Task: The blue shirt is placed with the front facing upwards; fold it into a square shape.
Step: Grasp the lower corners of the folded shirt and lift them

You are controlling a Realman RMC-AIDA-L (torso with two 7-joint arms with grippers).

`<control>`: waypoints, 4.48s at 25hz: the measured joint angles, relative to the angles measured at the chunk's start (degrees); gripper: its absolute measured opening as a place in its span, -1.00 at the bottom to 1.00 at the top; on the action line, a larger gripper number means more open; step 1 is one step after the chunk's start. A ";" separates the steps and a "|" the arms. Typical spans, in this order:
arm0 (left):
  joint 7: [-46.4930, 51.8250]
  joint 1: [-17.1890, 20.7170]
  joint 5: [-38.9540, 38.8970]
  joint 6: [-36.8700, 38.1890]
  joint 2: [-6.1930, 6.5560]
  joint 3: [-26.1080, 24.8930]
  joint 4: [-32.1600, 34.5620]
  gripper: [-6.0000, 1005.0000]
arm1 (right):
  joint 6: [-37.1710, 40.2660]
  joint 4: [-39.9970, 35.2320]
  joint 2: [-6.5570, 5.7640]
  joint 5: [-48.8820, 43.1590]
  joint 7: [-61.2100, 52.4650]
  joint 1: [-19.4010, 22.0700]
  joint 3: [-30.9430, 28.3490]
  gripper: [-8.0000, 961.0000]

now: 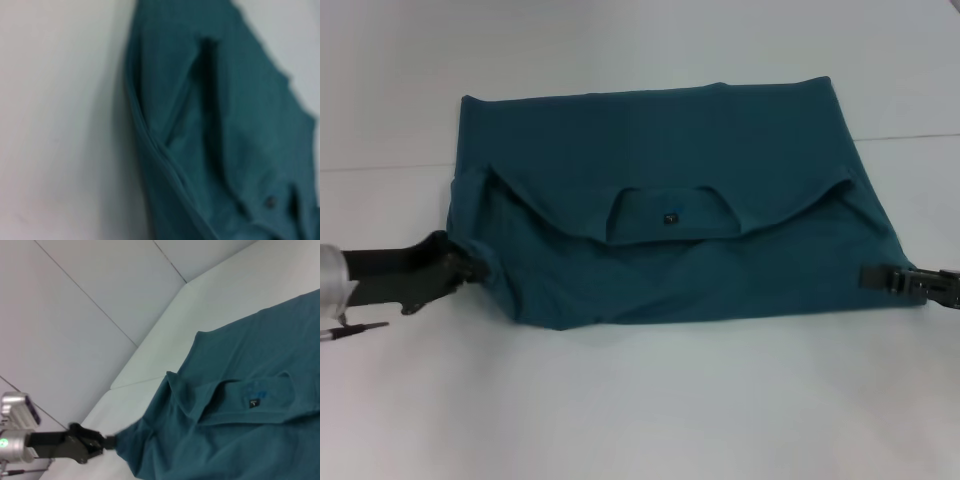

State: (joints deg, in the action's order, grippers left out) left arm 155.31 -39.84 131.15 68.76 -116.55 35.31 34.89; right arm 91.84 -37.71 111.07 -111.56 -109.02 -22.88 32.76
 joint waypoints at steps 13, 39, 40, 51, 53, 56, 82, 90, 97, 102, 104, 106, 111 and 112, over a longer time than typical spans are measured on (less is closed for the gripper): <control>-7.94 4.41 -2.63 5.89 0.43 -9.81 -2.46 -0.93 | -0.11 -0.34 -0.73 -2.98 -0.33 -0.05 -0.06 0.49; -17.26 3.38 -3.56 -0.32 -0.26 -7.90 -5.55 -0.93 | -16.50 -4.65 -5.56 -22.92 -26.42 -7.41 -0.06 0.46; -17.28 3.33 -3.56 -0.40 -0.31 -7.89 -5.55 -0.93 | -17.00 -4.64 -5.12 -23.28 -25.84 -7.88 0.05 0.46; -18.02 3.25 -4.14 -1.18 -0.81 -8.07 -5.54 -0.93 | -23.57 1.55 -2.07 -30.81 -23.82 -13.64 0.73 0.45; -18.04 3.28 -4.15 -1.20 -0.91 -8.04 -5.54 -0.93 | -25.20 2.74 -1.99 -31.24 -23.85 -14.03 0.76 0.45; -18.11 3.40 -4.15 -1.27 -1.07 -8.04 -5.54 -0.93 | -26.48 3.97 -1.63 -31.32 -23.62 -14.47 0.88 0.45; -18.17 3.10 -3.82 -0.91 -0.97 -7.31 -5.53 -0.93 | -22.68 1.01 -0.42 -31.19 -24.50 -15.01 1.89 -0.48; -17.69 3.13 -1.28 5.79 0.49 -3.86 -3.10 -0.93 | -12.79 -5.78 -0.60 -32.46 -26.63 -14.29 2.11 -0.84; -16.70 4.93 4.21 17.33 0.59 -3.75 1.42 -0.93 | 0.74 -10.62 -0.38 -39.57 -26.75 -14.40 2.23 -0.84; -17.11 8.37 6.12 27.09 0.07 -3.64 6.00 -0.93 | 12.30 -12.73 -0.74 -40.48 -22.64 -13.21 2.54 -0.84; -17.59 9.79 7.98 31.55 -0.01 -3.53 7.33 -0.93 | 15.15 -12.76 -1.00 -41.02 -21.15 -12.83 2.72 -0.84; -18.49 10.81 9.70 34.94 -0.14 -3.55 7.91 -0.93 | 17.09 -12.74 -1.10 -41.88 -19.48 -12.42 2.96 -0.84; -19.87 13.25 13.40 39.83 -0.89 -3.20 9.29 -0.93 | 19.52 -12.22 -1.12 -44.05 -15.36 -11.51 3.47 -0.84; -20.15 13.39 13.96 40.01 -1.02 -3.12 9.25 -0.93 | 19.65 -12.20 -1.12 -44.19 -14.87 -11.40 3.53 -0.84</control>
State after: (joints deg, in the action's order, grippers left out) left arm 135.16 -26.45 145.10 108.77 -117.57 32.20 44.14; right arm 111.49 -49.91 109.95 -155.76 -123.89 -34.29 36.29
